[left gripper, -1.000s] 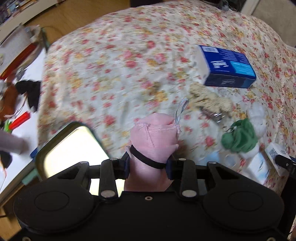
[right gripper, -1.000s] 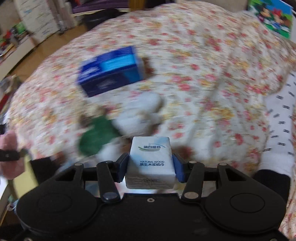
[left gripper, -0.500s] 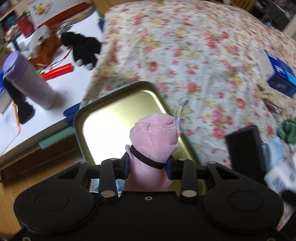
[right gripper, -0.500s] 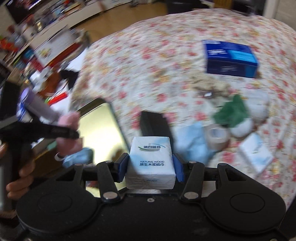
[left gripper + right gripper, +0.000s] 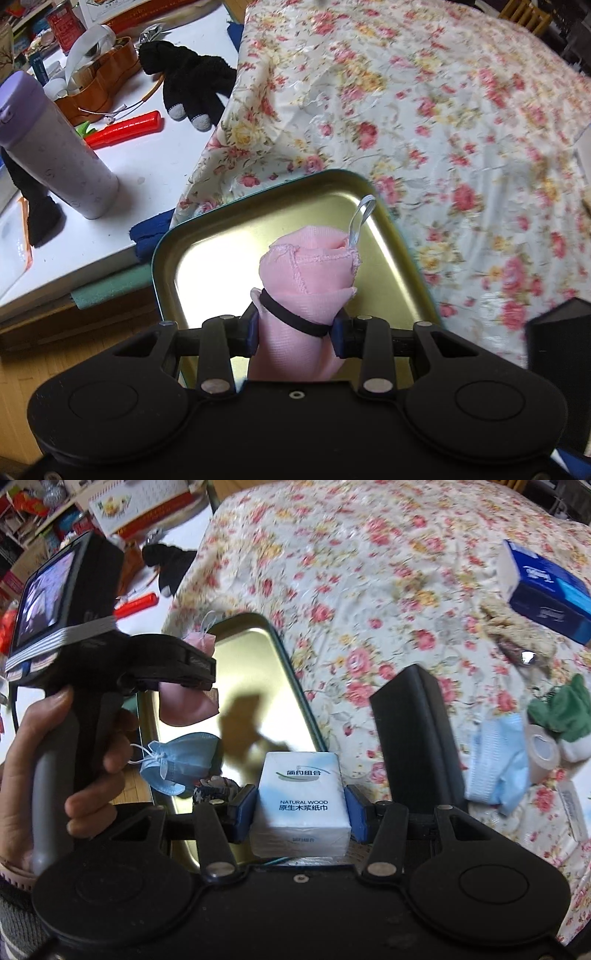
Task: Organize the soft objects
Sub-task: 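Carry the sock and tissue pack to the gold tray and open both tools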
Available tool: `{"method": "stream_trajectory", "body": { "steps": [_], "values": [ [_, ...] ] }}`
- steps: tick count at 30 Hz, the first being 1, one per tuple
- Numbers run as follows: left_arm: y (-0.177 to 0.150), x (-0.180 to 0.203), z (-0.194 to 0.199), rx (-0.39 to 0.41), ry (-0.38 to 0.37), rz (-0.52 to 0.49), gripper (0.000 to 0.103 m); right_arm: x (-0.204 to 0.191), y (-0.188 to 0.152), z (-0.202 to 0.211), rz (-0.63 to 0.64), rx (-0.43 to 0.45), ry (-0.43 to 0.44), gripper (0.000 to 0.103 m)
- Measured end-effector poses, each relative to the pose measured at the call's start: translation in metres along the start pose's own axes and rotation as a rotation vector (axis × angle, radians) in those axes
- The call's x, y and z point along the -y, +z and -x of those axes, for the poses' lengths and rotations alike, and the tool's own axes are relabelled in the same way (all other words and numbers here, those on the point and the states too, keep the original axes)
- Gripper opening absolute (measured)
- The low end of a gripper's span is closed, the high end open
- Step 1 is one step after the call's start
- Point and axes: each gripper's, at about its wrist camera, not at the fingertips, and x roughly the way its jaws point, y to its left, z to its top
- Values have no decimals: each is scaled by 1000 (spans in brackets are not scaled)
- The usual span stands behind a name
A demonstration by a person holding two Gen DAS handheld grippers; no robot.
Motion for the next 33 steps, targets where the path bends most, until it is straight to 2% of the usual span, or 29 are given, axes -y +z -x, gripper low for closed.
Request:
{"method": "stream_trajectory", "body": {
  "steps": [10,12,13,15,18,21,24,33],
  "values": [
    [5,-9,-1,-8,-48,11,39,-18,11,-38,9,-71,-18,50],
    [5,-9,-1,-10,-52,14,49,-18,14,-41,6,-71,-24,51],
    [5,-10,-1,-6,-50,20,52,-18,15,-41,6,-70,-27,58],
    [5,-12,0,3,-45,36,66,-18,16,-40,6,-61,-31,65],
    [6,-16,0,2,-41,58,74,-19,17,-41,4,-64,-42,72],
    [6,-20,-3,-19,-58,78,77,-19,15,-42,6,-72,-51,73],
    [5,-22,-6,-37,-67,90,78,-20,13,-42,8,-75,-61,79],
    [4,-22,-5,-29,-53,79,83,-26,9,-37,15,-81,-74,82]
  ]
}}
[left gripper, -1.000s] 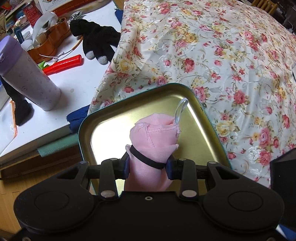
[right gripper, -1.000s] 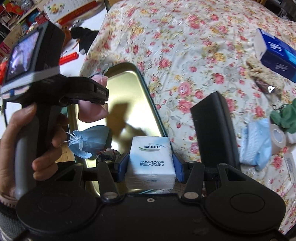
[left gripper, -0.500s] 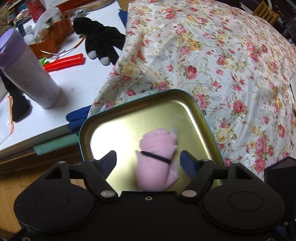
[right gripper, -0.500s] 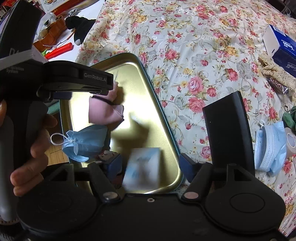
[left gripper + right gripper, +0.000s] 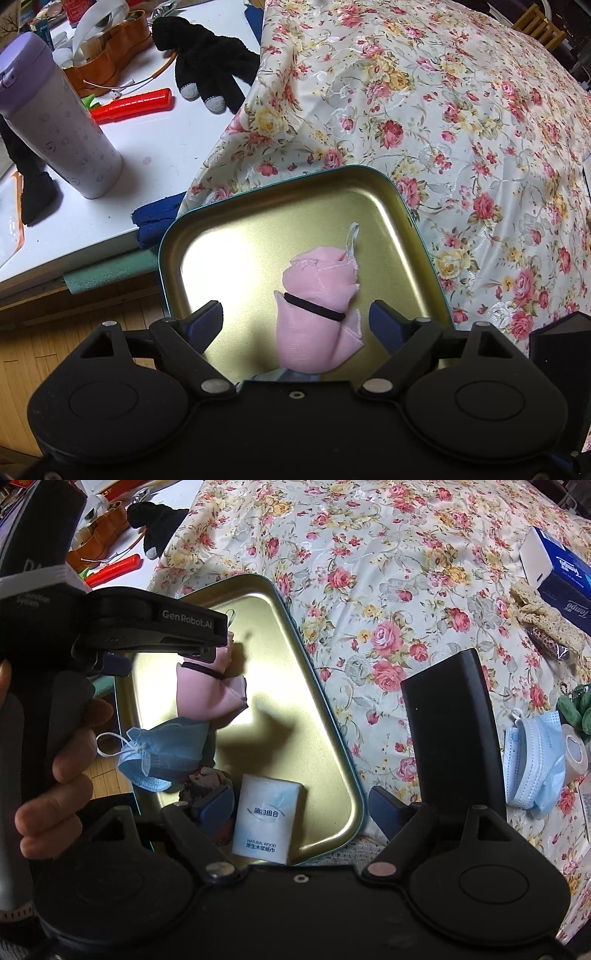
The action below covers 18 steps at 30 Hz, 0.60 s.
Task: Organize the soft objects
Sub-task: 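Carry the sock and tissue pack to the gold tray and open both tools, then move both tools back over the items on the floral bedspread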
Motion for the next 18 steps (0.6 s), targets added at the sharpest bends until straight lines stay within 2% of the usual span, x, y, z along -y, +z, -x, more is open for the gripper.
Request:
{"method": "stream_trajectory", "body": {
  "steps": [18],
  "values": [
    [-4,2,-5,2,49,-43,84,-2,-18,17,-26,3,-3,83]
  ]
}}
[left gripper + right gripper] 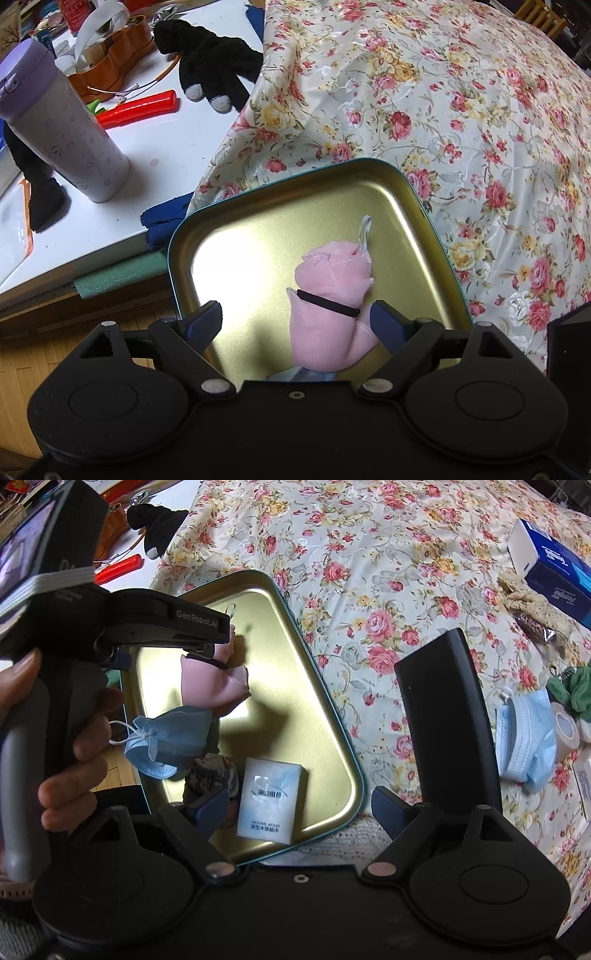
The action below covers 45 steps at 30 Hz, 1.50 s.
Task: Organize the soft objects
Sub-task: 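Move both tools back over the items on the floral bedspread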
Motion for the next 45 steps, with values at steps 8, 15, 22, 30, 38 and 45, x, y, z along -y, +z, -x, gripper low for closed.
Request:
{"method": "stream_trajectory", "body": {
  "steps": [8,15,22,30,38,45],
  "values": [
    [-7,10,2,30,17,-78,93,15,-18,22,-29,24,-6,86],
    [-15,17,1,33,9,-110,93,52,-40,43,-100,54,-9,88],
    [-20,24,5,68,15,-140,93,108,-66,56,-191,79,-60,93],
    [-35,48,11,107,45,-251,95,198,-85,51,-367,55,-152,100],
    [-53,66,23,99,25,-279,97,274,-86,36,-457,15,-202,102],
    [-49,89,55,141,30,-309,100,325,-73,35,-516,22,-220,102]
  ]
}}
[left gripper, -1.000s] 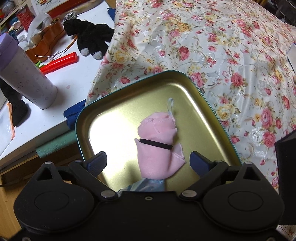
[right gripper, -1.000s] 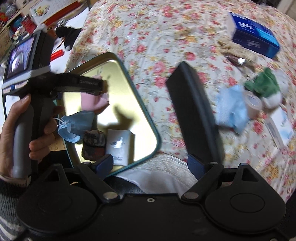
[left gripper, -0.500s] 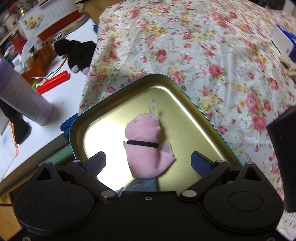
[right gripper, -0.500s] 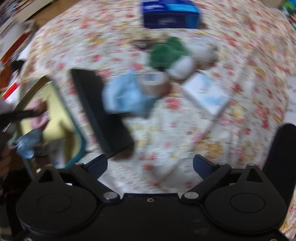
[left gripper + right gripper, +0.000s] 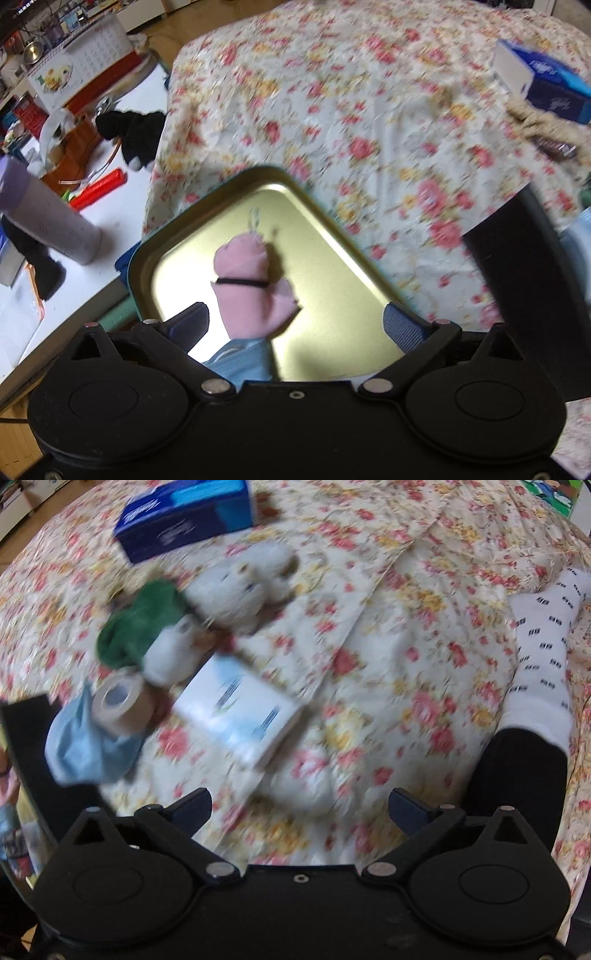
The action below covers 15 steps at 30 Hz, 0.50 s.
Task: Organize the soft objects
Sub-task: 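Move both tools back over the items on the floral bedspread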
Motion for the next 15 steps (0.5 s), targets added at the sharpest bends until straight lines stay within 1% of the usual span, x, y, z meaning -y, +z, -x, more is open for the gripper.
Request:
{"method": "stream_trajectory", "body": {
  "steps": [4,8,12,15],
  "values": [
    [17,11,19,26,-27,-1,100,14,30,0,-43,28,28,102],
    [38,27,34,41,-57,-13,100,17,62,3,-72,85,39,102],
    [58,49,42,44,-103,-32,99,7,93,2,-79,121,61,102],
    [74,70,45,42,-132,-57,99,-6,113,-6,-67,115,101,102]
  ]
}}
